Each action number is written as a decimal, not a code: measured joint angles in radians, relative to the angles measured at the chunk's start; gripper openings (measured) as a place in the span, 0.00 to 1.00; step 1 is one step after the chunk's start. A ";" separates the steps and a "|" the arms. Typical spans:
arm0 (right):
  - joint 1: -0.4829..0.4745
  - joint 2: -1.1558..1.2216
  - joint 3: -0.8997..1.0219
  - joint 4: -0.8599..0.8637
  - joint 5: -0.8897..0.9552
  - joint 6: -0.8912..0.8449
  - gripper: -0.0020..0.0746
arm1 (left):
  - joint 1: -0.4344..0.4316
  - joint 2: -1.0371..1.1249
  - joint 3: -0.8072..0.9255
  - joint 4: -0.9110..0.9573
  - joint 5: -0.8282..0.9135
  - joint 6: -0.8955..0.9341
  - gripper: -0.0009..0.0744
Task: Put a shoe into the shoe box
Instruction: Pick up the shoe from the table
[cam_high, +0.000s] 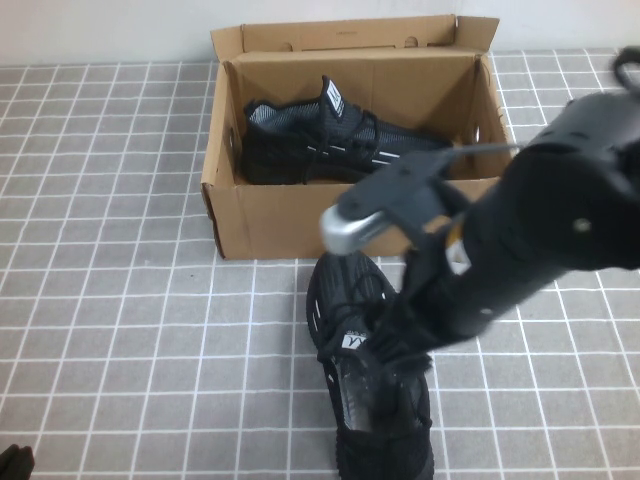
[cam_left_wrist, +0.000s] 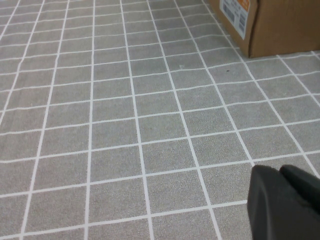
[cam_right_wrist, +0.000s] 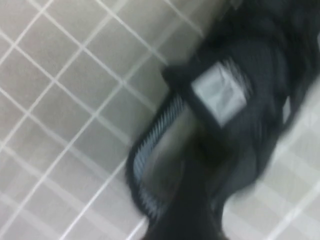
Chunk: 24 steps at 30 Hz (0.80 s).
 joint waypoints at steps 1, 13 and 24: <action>0.000 -0.010 0.000 0.000 0.041 0.070 0.68 | 0.000 0.000 0.000 0.000 0.000 0.000 0.01; 0.112 -0.008 0.000 0.066 0.131 0.255 0.68 | 0.000 0.000 0.000 0.000 0.000 0.000 0.01; 0.098 0.053 0.007 -0.040 0.089 0.514 0.69 | 0.000 0.000 0.000 0.000 0.000 0.000 0.01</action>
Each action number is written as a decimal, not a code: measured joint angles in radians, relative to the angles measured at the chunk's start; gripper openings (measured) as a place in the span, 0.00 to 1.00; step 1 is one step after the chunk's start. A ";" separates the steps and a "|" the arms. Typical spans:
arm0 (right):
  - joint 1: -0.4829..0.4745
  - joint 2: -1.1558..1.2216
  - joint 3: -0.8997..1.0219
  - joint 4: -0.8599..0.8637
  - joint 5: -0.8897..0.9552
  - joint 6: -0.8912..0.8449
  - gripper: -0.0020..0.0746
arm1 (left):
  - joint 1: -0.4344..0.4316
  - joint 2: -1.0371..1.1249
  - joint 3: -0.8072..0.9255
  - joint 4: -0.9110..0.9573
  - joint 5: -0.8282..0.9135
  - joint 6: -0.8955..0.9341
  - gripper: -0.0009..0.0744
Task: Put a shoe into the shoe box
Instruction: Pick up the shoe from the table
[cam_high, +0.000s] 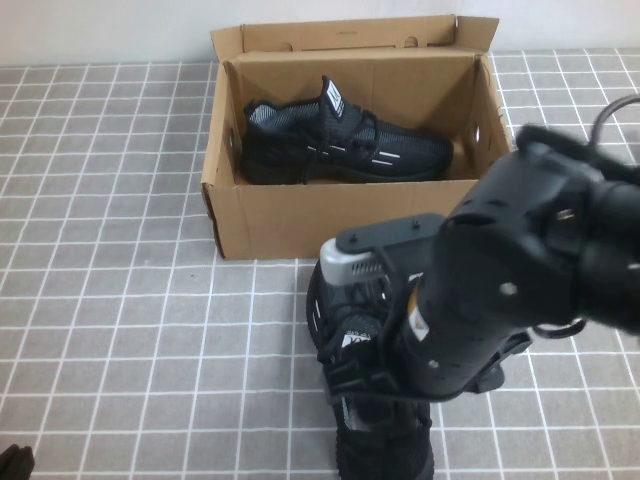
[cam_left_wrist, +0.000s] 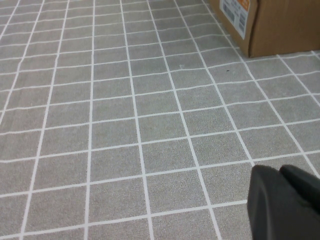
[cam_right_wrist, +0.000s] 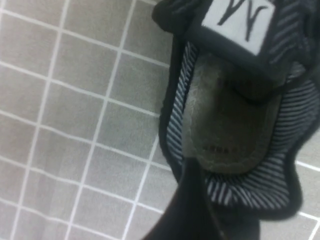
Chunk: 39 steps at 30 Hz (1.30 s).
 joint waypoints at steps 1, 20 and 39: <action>0.000 0.012 0.000 0.000 -0.001 0.002 0.69 | 0.000 0.000 0.000 0.000 0.000 0.000 0.01; -0.068 0.103 0.002 -0.003 -0.028 0.098 0.69 | 0.000 0.000 0.000 0.000 0.000 0.000 0.01; -0.079 0.142 0.053 0.098 -0.065 0.110 0.59 | 0.000 0.000 0.000 0.000 0.000 0.000 0.01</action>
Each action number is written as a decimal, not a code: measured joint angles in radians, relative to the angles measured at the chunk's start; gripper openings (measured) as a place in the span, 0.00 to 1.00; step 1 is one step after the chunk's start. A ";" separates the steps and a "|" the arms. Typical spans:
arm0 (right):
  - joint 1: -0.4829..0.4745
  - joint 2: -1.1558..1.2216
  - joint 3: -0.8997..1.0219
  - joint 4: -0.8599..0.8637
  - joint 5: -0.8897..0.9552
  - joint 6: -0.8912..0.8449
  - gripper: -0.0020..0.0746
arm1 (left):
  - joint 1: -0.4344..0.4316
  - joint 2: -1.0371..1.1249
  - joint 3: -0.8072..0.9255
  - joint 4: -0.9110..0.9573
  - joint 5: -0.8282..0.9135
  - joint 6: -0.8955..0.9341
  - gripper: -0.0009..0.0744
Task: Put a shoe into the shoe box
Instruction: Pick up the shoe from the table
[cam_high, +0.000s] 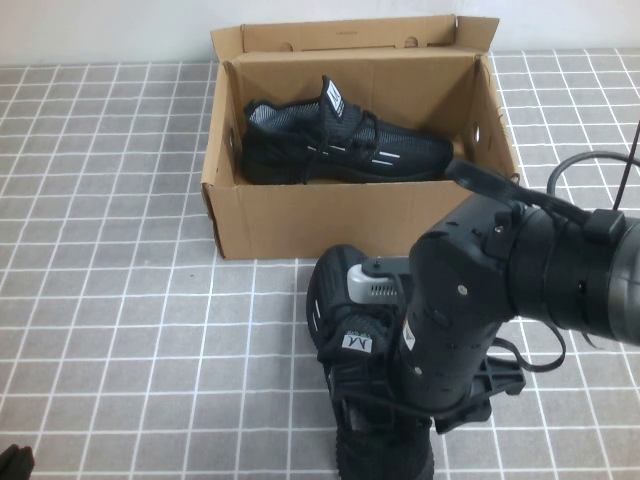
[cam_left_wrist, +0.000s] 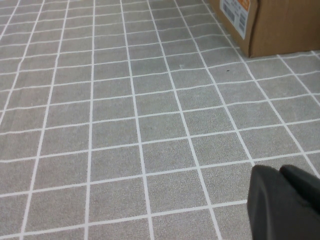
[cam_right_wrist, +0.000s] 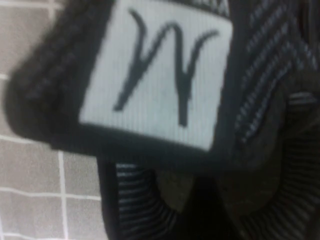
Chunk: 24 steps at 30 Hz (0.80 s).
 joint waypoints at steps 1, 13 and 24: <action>0.000 0.000 0.004 0.004 -0.003 0.000 0.59 | 0.000 0.000 0.000 0.000 0.000 0.000 0.01; 0.000 0.029 0.008 0.028 -0.055 0.000 0.59 | 0.000 0.000 0.000 0.000 0.000 0.000 0.01; -0.002 0.034 0.008 0.028 -0.032 -0.071 0.19 | 0.000 0.000 0.000 0.000 0.000 0.000 0.01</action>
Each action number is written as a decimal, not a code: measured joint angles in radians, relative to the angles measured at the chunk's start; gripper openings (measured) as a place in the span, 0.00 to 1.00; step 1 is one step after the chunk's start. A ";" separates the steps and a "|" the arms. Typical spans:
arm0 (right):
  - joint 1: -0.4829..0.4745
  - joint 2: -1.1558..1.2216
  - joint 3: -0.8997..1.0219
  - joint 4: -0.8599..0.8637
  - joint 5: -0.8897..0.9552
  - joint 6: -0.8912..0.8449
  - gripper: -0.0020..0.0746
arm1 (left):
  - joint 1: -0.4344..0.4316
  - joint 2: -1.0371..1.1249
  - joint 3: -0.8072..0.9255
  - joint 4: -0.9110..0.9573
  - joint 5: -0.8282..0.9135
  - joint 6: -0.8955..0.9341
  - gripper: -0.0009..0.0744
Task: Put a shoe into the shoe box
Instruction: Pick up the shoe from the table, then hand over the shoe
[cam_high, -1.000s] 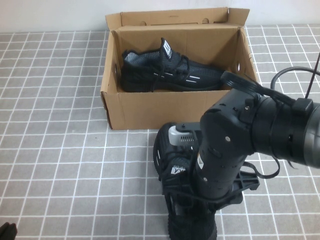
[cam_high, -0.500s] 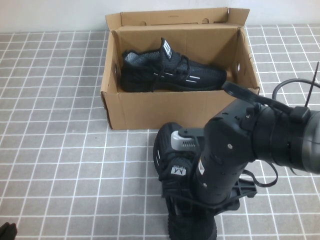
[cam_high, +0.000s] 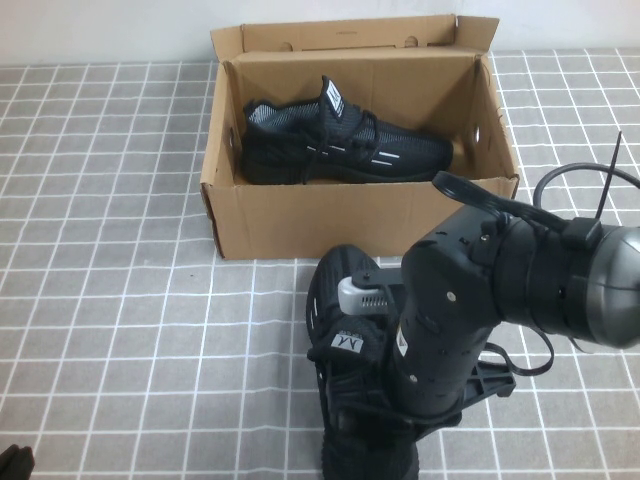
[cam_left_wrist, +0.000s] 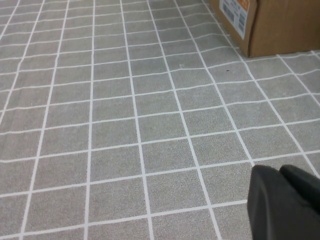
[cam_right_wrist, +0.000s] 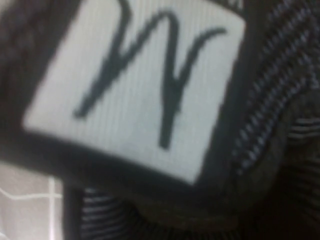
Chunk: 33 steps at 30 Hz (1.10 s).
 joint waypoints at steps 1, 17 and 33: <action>0.000 0.000 0.000 -0.002 0.002 -0.013 0.13 | 0.000 0.000 0.000 0.000 0.000 0.000 0.01; 0.000 -0.269 0.000 -0.147 0.209 -0.095 0.02 | 0.000 0.000 0.000 0.000 0.000 0.000 0.01; 0.000 -0.433 -0.175 -0.379 0.281 -0.462 0.02 | 0.000 0.000 0.000 0.000 0.000 0.000 0.01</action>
